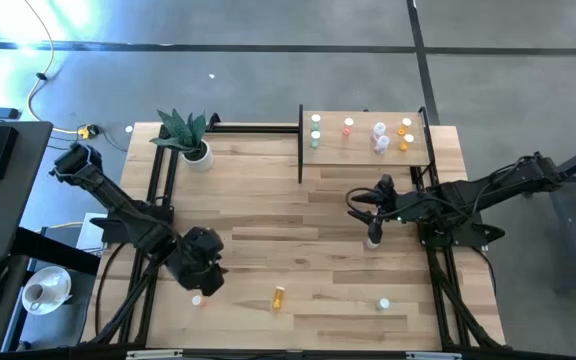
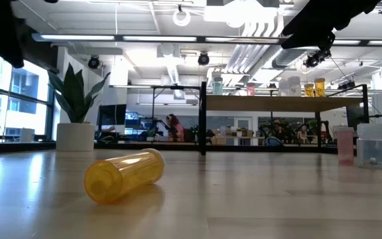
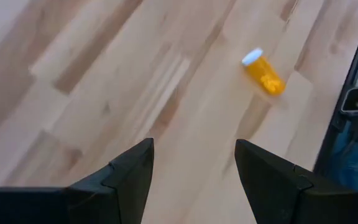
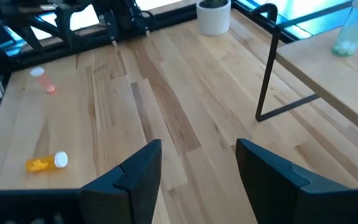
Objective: Pick and place medicine bottles onto shelf by color
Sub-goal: Put the bottom pink pill bottle on the shelf aligned with the other pink pill bottle
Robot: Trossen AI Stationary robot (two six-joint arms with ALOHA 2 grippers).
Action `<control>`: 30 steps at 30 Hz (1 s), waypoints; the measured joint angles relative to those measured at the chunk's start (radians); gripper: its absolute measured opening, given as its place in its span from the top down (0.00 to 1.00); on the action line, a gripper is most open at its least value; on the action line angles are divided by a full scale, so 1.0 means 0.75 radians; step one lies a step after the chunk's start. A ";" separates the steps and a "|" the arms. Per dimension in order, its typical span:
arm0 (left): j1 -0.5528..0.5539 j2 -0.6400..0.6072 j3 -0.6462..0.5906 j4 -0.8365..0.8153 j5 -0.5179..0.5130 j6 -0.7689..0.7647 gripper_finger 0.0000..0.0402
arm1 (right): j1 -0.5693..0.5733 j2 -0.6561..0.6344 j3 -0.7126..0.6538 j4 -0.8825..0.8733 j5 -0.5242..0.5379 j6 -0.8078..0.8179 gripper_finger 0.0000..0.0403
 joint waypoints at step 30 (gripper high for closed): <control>-0.307 0.235 0.000 -0.136 0.168 -0.681 0.46 | 0.000 0.002 -0.001 -0.037 -0.001 0.000 0.51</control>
